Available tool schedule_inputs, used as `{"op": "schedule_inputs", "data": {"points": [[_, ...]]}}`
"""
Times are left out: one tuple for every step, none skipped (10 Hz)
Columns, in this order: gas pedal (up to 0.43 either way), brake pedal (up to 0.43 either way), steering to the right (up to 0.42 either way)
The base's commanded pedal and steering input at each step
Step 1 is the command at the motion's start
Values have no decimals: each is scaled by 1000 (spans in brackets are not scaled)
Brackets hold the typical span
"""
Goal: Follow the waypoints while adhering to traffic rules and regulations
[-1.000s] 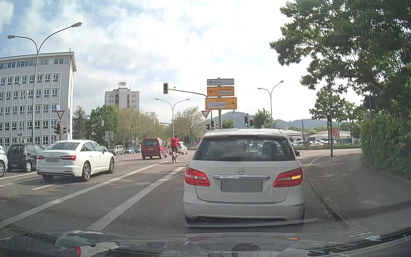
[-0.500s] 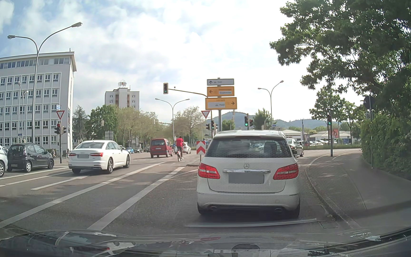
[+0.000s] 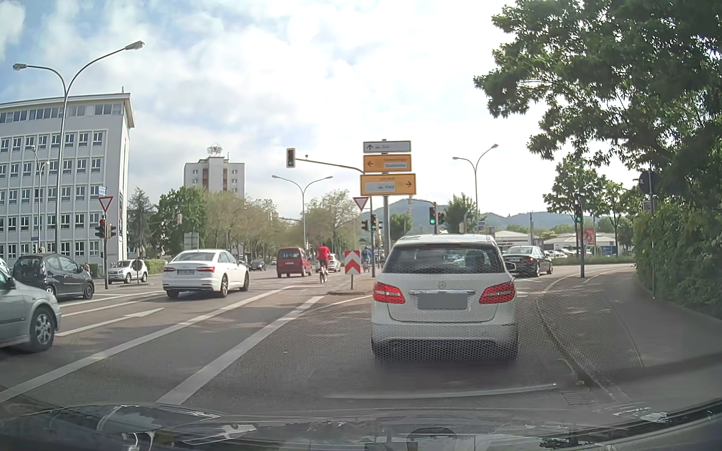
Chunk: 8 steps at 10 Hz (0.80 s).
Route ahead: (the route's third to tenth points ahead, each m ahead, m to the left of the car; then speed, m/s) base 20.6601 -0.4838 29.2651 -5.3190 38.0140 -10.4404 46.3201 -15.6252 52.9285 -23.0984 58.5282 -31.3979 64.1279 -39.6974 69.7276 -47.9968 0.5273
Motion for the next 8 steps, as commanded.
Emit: {"op": "schedule_inputs", "data": {"points": [[488, 0, 75], [512, 0, 72], [520, 0, 64], [539, 0, 54], [551, 0, 40], [551, 0, 29], [551, 0, 13], [551, 0, 3]]}}
